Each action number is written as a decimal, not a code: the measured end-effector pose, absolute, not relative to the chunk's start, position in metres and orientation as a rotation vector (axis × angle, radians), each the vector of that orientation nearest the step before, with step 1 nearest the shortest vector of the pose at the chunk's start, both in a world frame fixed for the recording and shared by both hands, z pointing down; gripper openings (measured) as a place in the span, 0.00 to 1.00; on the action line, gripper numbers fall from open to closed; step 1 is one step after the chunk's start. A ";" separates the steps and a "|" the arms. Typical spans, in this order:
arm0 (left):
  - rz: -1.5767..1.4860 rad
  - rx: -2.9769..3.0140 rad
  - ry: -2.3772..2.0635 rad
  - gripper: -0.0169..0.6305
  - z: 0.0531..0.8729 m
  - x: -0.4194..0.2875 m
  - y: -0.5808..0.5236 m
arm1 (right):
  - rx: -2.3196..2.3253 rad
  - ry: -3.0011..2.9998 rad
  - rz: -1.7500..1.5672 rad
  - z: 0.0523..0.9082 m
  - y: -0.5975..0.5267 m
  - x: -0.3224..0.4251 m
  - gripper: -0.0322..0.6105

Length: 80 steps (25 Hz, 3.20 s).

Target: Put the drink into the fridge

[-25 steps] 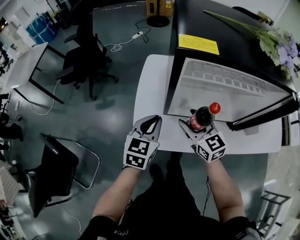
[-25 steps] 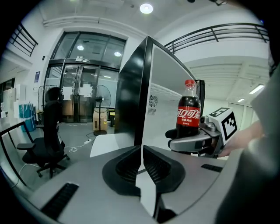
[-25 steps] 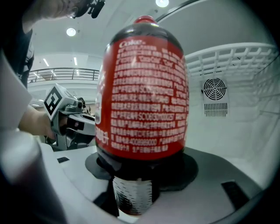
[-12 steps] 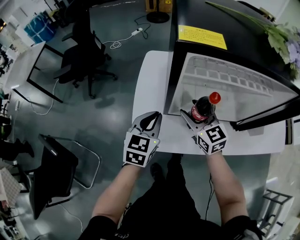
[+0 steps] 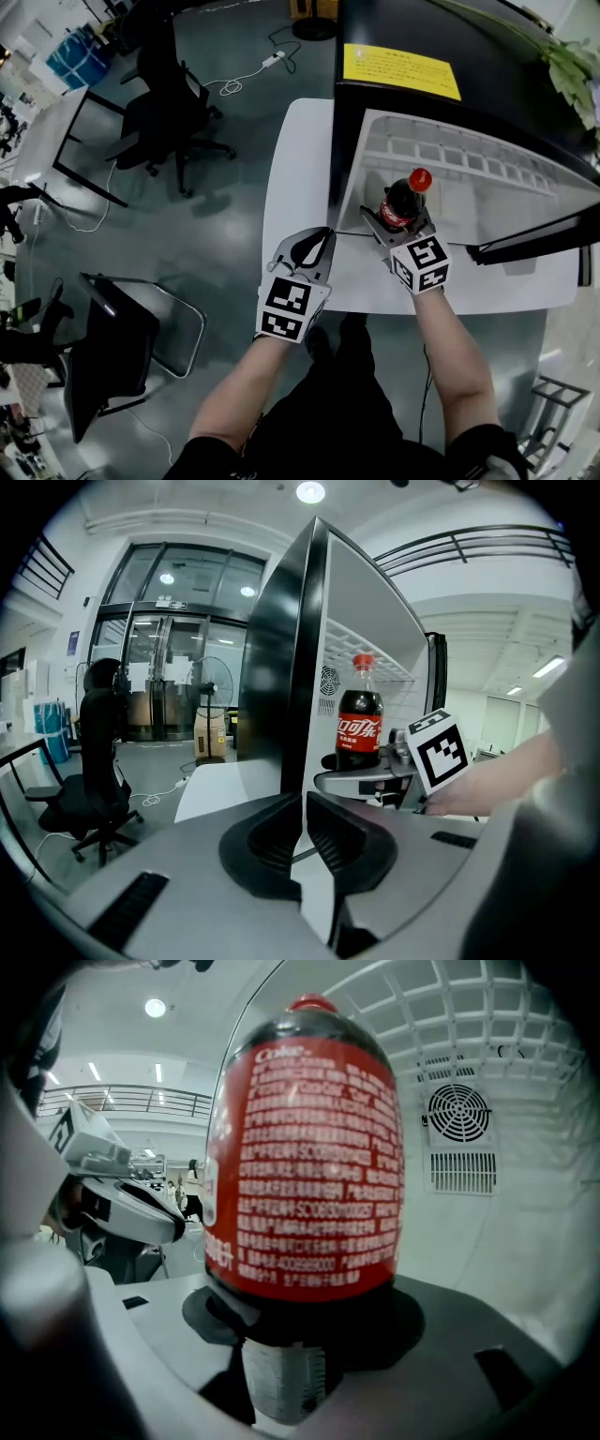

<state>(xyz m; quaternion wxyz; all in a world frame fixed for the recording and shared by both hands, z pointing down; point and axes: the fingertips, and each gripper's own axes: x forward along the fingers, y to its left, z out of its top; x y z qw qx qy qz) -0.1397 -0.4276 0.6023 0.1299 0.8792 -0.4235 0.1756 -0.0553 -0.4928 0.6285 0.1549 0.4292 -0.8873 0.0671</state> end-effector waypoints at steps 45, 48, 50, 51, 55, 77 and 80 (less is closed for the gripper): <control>0.510 2.540 -1.200 0.07 0.618 -0.127 -0.443 | 1.305 -2.567 0.160 0.636 -0.566 -0.043 0.56; 0.505 2.542 -1.192 0.07 0.616 -0.125 -0.442 | 1.305 -2.564 0.179 0.638 -0.559 -0.039 0.56; 0.488 2.532 -1.182 0.07 0.615 -0.126 -0.441 | 1.301 -2.553 0.188 0.641 -0.554 -0.037 0.56; 0.478 2.524 -1.179 0.07 0.614 -0.126 -0.441 | 1.300 -2.548 0.191 0.641 -0.551 -0.036 0.56; 0.487 2.515 -1.193 0.07 0.607 -0.132 -0.436 | 1.320 -2.537 0.233 0.639 -0.537 -0.031 0.56; 0.403 2.580 -1.305 0.07 0.491 -0.203 -0.380 | 1.468 -2.473 0.334 0.557 -0.406 -0.019 0.44; 0.410 2.602 -1.338 0.07 0.485 -0.206 -0.375 | 1.412 -2.522 0.267 0.525 -0.392 -0.037 0.43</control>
